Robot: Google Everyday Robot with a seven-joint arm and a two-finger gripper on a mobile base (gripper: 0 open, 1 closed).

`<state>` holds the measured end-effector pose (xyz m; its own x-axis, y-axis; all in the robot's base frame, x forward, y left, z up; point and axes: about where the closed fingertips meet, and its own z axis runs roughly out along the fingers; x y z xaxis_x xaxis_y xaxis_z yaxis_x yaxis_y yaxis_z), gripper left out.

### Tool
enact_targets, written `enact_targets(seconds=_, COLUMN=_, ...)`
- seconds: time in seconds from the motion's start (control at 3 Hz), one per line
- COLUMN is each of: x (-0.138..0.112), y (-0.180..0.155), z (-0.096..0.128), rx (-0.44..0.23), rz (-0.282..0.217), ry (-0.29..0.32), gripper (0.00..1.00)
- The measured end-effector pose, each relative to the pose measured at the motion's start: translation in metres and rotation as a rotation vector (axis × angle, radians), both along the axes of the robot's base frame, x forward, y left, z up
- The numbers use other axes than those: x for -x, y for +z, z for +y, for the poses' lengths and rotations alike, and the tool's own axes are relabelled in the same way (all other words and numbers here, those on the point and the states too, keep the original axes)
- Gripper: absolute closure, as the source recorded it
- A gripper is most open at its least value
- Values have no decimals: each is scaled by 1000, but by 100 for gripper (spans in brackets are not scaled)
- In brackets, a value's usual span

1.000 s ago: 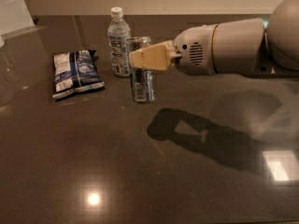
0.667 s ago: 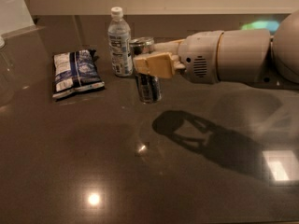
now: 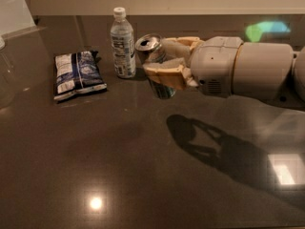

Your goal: Place redbull can upright

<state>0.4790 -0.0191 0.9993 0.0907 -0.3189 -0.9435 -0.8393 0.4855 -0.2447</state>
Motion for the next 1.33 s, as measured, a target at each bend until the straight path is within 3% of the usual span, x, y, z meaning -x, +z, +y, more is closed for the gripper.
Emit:
enact_targets(seconds=0.33, x=-6, y=-9, z=-11, rx=-9, rz=-69, ry=21, gripper=100)
enact_targets(seconds=0.67, x=-16, y=-22, z=-19, rx=-57, rz=-57, ry=38, gripper=100)
enact_targets(seconds=1.33, x=-36, y=-46, z=-32, rx=-145, rz=22, ry=54, gripper=100)
